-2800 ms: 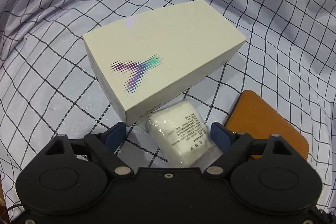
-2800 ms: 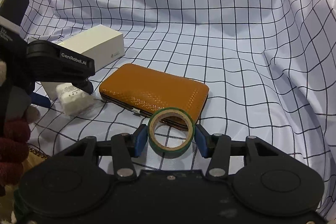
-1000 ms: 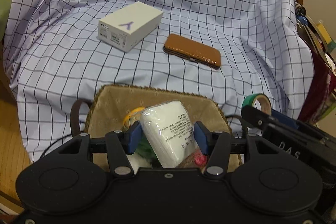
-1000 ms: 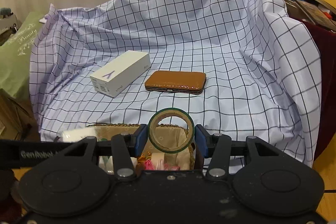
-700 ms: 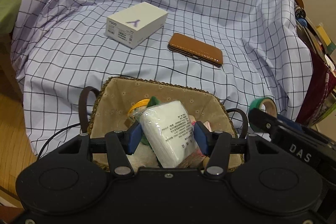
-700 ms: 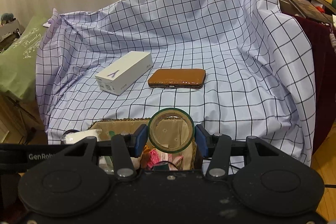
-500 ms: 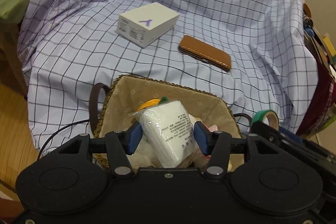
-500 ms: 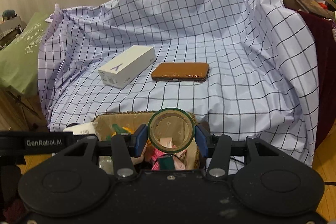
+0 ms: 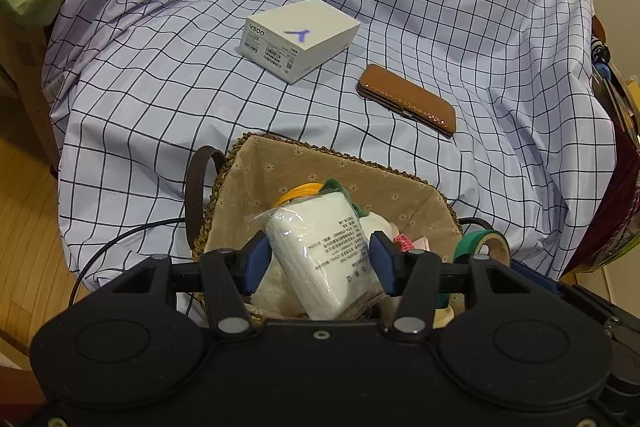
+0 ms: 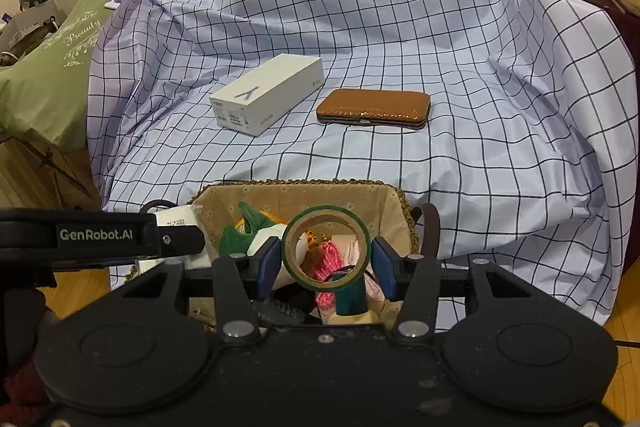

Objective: Organize soft objects
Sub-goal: 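Lower the green tape roll into the basket and open the right tool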

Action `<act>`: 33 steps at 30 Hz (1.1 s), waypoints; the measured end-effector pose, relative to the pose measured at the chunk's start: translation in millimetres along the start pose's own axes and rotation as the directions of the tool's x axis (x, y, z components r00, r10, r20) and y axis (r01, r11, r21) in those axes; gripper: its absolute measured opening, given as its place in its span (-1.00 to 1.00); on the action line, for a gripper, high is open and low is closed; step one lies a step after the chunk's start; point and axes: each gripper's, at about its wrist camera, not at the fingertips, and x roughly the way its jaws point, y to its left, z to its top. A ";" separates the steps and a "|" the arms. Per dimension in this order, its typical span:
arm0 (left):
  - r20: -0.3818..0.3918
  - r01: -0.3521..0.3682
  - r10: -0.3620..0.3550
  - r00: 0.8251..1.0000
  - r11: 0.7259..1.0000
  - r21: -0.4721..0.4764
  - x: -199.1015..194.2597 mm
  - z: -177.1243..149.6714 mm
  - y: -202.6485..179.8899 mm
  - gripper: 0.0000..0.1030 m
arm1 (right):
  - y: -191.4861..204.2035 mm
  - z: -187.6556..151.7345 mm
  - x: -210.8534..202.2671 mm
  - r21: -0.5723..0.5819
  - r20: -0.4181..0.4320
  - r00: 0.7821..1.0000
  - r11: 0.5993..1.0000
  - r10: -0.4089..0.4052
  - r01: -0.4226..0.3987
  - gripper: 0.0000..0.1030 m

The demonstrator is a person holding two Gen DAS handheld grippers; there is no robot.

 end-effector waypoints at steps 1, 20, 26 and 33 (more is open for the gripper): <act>-0.001 0.000 0.000 1.000 1.000 0.001 0.2 -0.3 0.1 0.01 | 0.1 -0.2 1.0 -0.001 -0.005 1.000 1.000 0.002 -0.002 -0.06; -0.005 -0.001 0.001 1.000 1.000 0.002 1.2 -0.8 0.0 0.01 | 3.4 -0.8 6.1 -0.018 -0.020 1.000 1.000 0.015 -0.015 -0.05; -0.005 0.000 0.000 1.000 1.000 0.002 1.6 -0.7 -0.1 0.01 | 3.6 -1.1 4.6 -0.021 -0.009 1.000 1.000 0.015 -0.015 0.00; -0.004 0.001 -0.001 1.000 1.000 0.004 2.5 -0.9 -0.5 0.01 | 0.6 -1.0 2.8 -0.015 -0.004 1.000 1.000 0.001 -0.001 0.00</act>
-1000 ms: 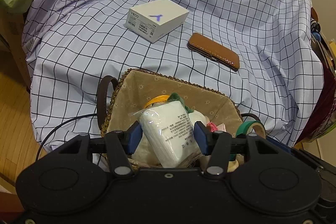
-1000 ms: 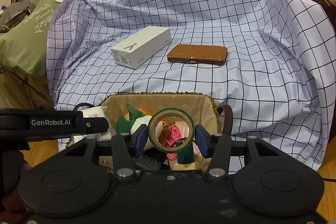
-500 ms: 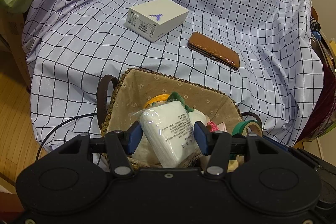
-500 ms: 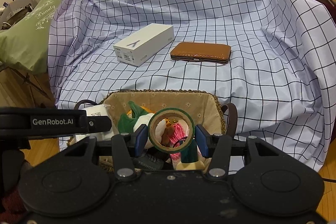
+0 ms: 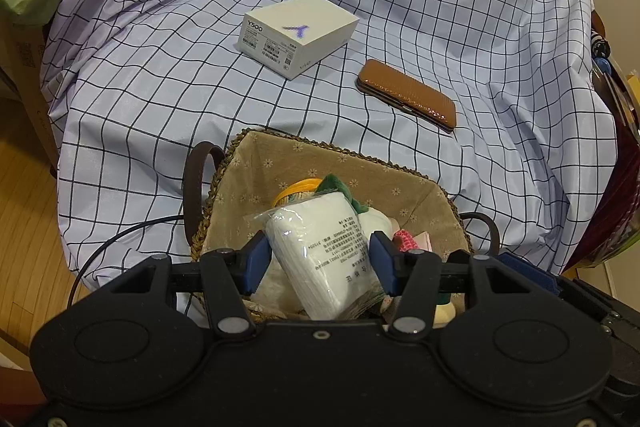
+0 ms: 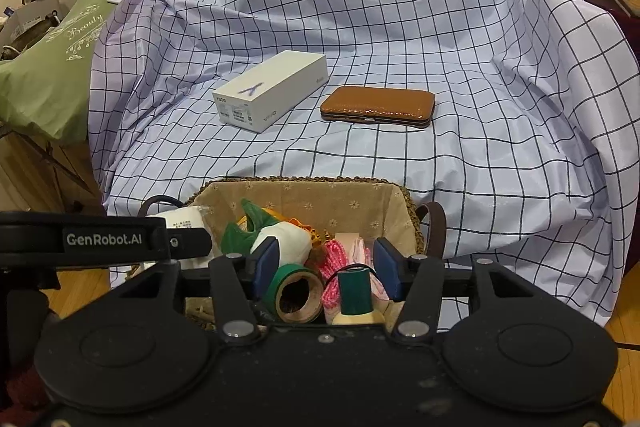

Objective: Organize soft objects
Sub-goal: 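Lower the green tape roll into the basket and open the right tool, then open the left tool to drop the white packet into the basket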

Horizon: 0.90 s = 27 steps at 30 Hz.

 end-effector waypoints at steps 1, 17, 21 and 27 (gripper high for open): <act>0.001 0.000 0.000 1.000 1.000 0.002 0.3 0.3 -0.2 0.01 | -0.4 -0.2 -0.1 0.001 0.000 1.000 1.000 -0.001 0.001 0.00; 0.067 -0.081 0.076 0.995 0.993 0.084 17.6 37.1 -6.7 0.06 | -3.0 -0.1 -1.4 0.011 0.001 1.000 1.000 -0.017 0.017 0.00; 0.080 -0.108 0.101 0.992 0.991 0.083 19.5 39.4 -4.7 0.28 | -4.0 -0.1 -1.9 0.013 0.002 1.000 1.000 -0.020 0.020 0.00; 0.079 -0.108 0.100 0.992 0.989 0.102 13.7 29.8 -8.4 0.29 | -3.1 0.0 -3.4 0.010 0.007 0.999 0.999 -0.031 0.031 0.04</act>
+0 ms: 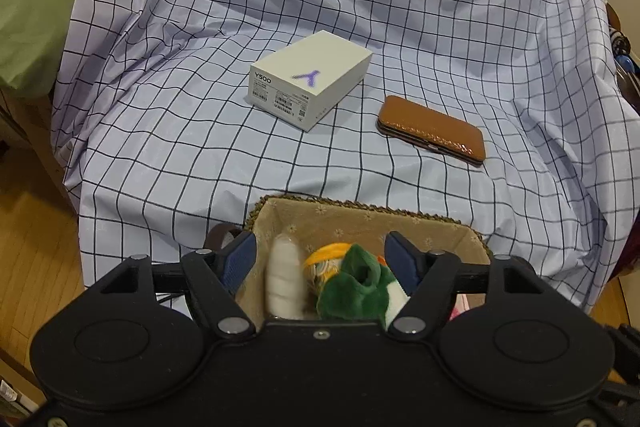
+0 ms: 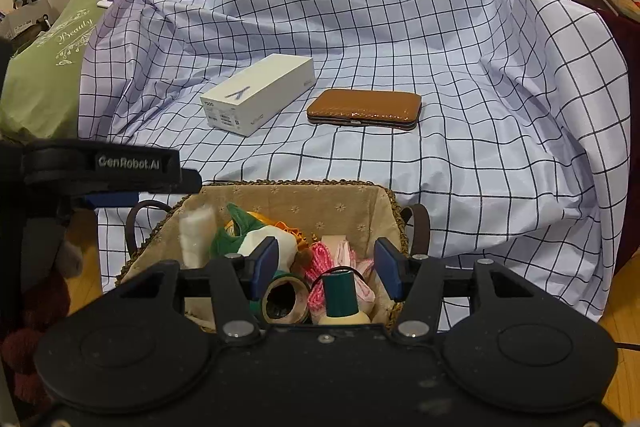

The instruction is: Organize soft objects

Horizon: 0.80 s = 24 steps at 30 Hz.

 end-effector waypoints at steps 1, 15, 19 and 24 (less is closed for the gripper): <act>0.000 -0.002 0.002 1.000 1.000 0.007 -1.7 -2.5 -1.3 0.30 | 0.3 0.2 -0.3 -0.003 0.001 1.000 1.000 -0.003 0.003 0.05; 0.058 -0.066 0.064 0.996 0.997 0.036 -31.1 -19.5 -4.3 0.62 | 0.5 0.2 -1.6 0.001 0.003 0.997 0.997 -0.081 0.081 0.20; 0.074 -0.080 0.076 0.994 0.996 0.041 -37.0 -22.6 -3.6 0.68 | 1.2 -0.4 -2.5 -0.003 0.007 0.995 0.995 -0.099 0.099 0.21; 0.068 -0.083 0.080 0.994 0.996 0.045 -37.4 -27.6 -3.4 0.72 | 1.0 -1.0 -2.3 -0.006 0.004 0.994 0.994 -0.111 0.111 0.22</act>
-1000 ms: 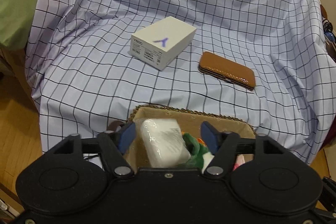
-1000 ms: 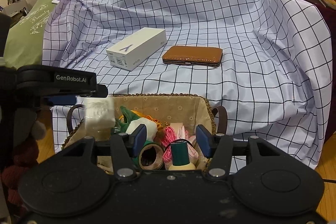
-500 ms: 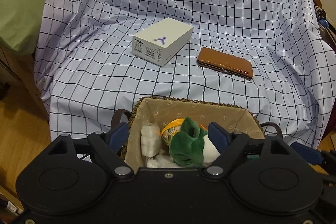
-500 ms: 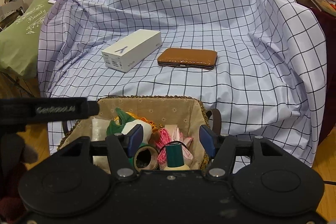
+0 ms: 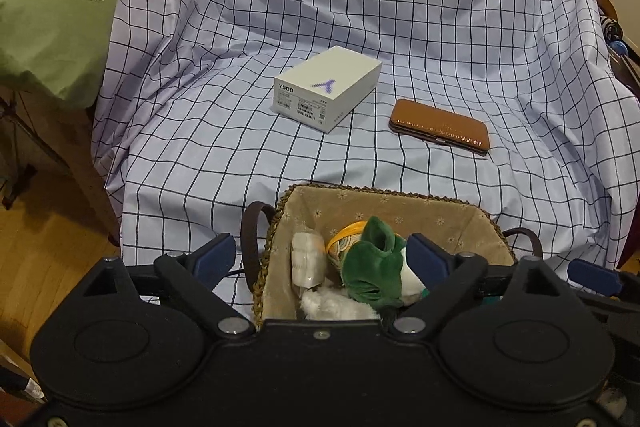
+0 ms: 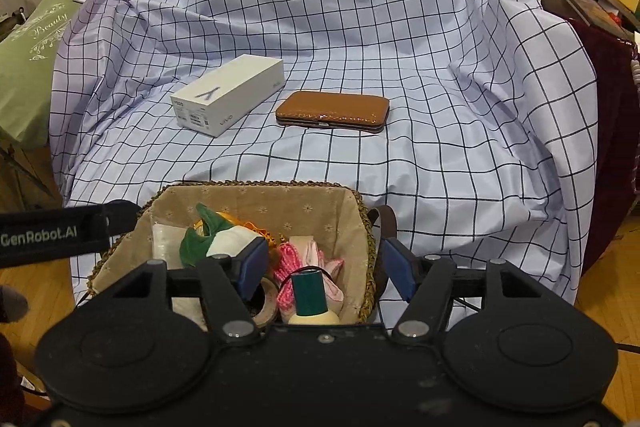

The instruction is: Organize soft objects

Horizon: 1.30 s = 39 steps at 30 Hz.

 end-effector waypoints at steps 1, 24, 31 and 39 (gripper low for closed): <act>-0.003 0.000 0.000 1.000 1.000 0.001 0.3 -0.9 0.0 0.72 | -0.2 -0.1 0.1 0.001 -0.001 1.000 1.000 -0.002 0.002 0.22; -0.037 -0.019 0.020 0.999 1.000 0.023 2.2 -12.4 -0.8 0.77 | -2.3 -2.5 2.5 0.016 -0.022 1.000 1.000 -0.016 0.016 0.25; -0.040 -0.018 0.019 0.999 1.000 0.025 2.2 -12.9 -1.6 0.77 | -2.6 -2.9 3.9 0.017 -0.026 1.000 1.000 -0.018 0.018 0.27; -0.040 -0.019 0.019 0.999 1.000 0.024 2.2 -13.0 -1.7 0.78 | -2.8 -2.9 4.0 0.017 -0.026 1.000 1.000 -0.017 0.017 0.27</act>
